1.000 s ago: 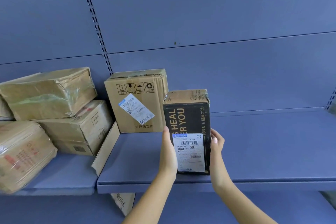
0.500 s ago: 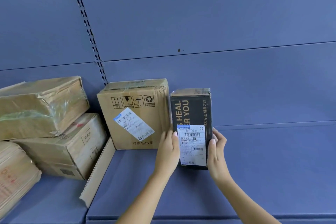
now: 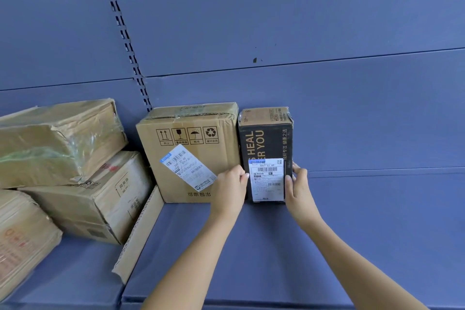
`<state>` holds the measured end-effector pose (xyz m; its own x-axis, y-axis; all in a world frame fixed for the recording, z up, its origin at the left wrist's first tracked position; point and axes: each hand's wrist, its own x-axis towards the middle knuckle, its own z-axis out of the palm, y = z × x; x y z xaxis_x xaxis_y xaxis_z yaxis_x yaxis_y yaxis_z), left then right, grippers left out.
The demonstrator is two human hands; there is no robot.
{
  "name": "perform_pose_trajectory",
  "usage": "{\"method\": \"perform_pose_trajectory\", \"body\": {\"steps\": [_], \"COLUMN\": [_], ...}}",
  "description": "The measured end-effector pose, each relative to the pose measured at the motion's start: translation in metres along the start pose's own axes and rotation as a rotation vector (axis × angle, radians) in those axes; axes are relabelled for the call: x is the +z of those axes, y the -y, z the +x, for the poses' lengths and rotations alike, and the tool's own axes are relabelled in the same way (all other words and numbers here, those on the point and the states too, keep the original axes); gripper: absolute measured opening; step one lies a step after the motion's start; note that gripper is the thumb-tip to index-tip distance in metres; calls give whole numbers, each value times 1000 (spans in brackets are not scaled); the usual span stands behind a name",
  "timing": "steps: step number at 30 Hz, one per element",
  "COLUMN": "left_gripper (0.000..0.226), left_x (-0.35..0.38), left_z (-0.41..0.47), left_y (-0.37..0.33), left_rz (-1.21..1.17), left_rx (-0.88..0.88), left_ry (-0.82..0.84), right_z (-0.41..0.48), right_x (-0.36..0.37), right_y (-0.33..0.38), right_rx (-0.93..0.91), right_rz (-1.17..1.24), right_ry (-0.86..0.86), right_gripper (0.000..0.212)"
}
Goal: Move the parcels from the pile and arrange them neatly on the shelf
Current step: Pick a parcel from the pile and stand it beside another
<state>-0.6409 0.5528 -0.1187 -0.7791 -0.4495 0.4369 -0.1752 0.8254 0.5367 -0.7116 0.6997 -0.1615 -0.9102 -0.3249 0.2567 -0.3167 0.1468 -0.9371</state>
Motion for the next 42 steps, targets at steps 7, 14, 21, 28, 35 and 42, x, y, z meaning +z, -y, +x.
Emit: {"method": "perform_pose_trajectory", "body": {"steps": [7,14,21,28,35,42], "left_gripper": [19,24,26,12,7,5], "left_x": [7,5,0,-12,-37,-68], "left_z": [9,9,14,2,-28,-63], "left_y": [-5,-2,7,-15,-21,-11], "left_rz": [163,62,-74,56,48,90], "left_rx": [11,89,56,-9,-14,-117], "left_ry": [-20,-2,91,125,71,44], "right_z": [8,9,11,3,-31,-54], "right_x": [-1,1,1,-11,-12,0], "right_y": [12,8,11,24,35,57], "right_rx": [54,66,117,215,59,-84], "right_rz": [-231,-263,-340,-416,-570,-595], "right_ry": [-30,-58,-35,22,-154,-68], "right_gripper": [21,18,8,22,43,41]}}
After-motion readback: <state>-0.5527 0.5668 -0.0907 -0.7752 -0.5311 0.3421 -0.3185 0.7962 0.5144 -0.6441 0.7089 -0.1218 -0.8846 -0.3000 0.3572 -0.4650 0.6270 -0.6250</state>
